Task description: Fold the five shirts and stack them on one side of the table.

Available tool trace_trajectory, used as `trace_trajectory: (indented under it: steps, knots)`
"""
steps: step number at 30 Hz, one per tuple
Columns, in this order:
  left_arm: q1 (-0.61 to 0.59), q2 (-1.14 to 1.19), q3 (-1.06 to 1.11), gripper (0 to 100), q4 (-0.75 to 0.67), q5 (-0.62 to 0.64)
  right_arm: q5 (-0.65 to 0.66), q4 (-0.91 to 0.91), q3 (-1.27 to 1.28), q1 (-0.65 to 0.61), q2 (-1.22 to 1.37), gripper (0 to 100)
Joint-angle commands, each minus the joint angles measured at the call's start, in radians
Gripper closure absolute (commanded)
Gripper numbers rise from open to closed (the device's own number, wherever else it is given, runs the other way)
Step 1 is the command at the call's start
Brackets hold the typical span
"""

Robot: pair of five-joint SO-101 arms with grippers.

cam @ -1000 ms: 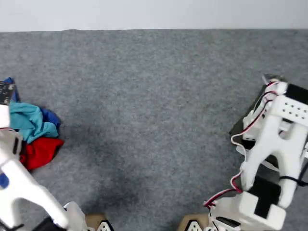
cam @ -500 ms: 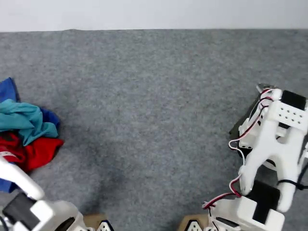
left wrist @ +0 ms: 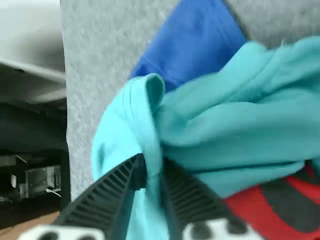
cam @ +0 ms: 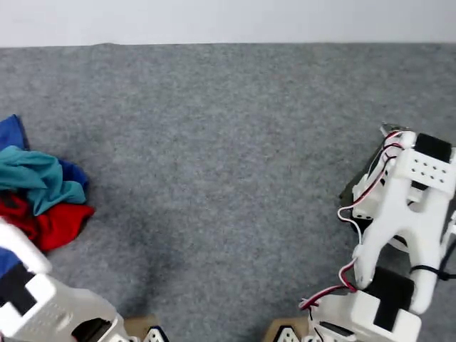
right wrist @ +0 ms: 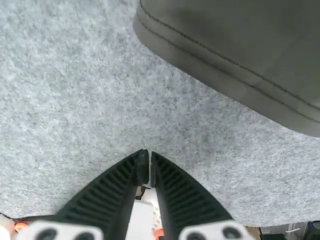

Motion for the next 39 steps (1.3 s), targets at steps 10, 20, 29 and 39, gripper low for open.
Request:
trace_trajectory:
  steps: [10, 20, 29, 39]
  knots:
    - [0.216, -0.535, -0.039, 100, -0.133, 0.307, -0.011, 0.044, -0.006, -0.01, -0.051, 99.0]
    - [0.707, -0.766, -0.039, 99, -0.39, 0.474, -0.011, 0.044, -0.006, -0.01, -0.051, 99.0]
    - [1.059, -0.743, 0.061, 99, -0.252, 0.384, -0.011, 0.044, -0.006, -0.01, -0.051, 99.0]
    - [0.701, -0.724, 0.585, 94, -0.153, 0.361, -0.009, 0.042, -0.006, -0.044, -0.05, 99.0]
